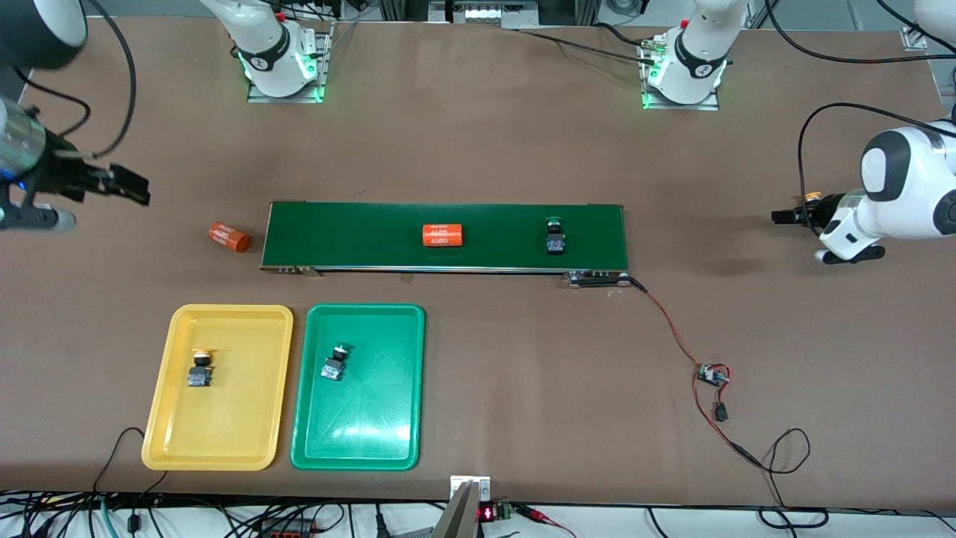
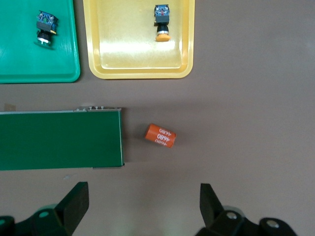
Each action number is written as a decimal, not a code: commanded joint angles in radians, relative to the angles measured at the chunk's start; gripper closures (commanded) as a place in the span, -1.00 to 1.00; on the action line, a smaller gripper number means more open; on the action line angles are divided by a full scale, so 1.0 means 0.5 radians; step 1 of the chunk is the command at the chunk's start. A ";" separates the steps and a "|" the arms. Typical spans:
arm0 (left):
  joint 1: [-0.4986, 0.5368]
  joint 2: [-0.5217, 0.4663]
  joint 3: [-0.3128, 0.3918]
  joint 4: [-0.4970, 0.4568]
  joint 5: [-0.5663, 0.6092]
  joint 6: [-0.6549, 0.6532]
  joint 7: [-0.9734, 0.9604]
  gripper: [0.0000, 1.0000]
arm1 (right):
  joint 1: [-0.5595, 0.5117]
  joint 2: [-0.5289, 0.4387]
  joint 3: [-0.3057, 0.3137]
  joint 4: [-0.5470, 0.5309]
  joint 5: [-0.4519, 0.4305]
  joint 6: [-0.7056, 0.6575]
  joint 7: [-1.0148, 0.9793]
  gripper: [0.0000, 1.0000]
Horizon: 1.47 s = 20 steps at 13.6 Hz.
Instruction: Sort buttons by color to trays
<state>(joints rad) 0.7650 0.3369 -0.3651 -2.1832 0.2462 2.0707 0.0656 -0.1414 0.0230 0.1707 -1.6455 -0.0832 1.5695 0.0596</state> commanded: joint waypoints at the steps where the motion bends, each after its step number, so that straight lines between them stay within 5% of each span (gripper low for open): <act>1: 0.194 0.096 -0.037 -0.015 0.149 0.165 0.086 -1.00 | -0.033 -0.275 0.008 -0.377 0.105 0.158 -0.036 -1.00; 3: 0.265 0.151 -0.037 -0.012 0.268 0.255 0.130 -1.00 | -0.067 -0.463 0.011 -0.733 0.130 0.455 -0.039 -1.00; 9: 0.390 0.182 -0.031 -0.112 0.394 0.362 0.212 -0.95 | -0.067 -0.601 0.024 -1.282 0.191 1.032 0.004 -1.00; 13: 0.400 0.176 -0.034 -0.143 0.394 0.375 0.344 0.73 | -0.128 -0.693 0.103 -1.501 0.246 1.269 0.007 -1.00; 14: 0.397 0.170 -0.034 -0.137 0.394 0.375 0.390 0.95 | -0.131 -0.709 0.149 -1.528 0.270 1.282 0.025 -1.00; 20: 0.161 0.038 -0.174 0.025 0.391 0.203 0.427 1.00 | 0.043 -0.718 0.238 -1.553 0.271 1.239 0.362 -1.00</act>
<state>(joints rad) 0.8931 0.4026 -0.4071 -2.1983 0.4234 2.2402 0.2693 -0.1382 -0.3090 0.2657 -2.3989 0.0351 2.1875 0.1912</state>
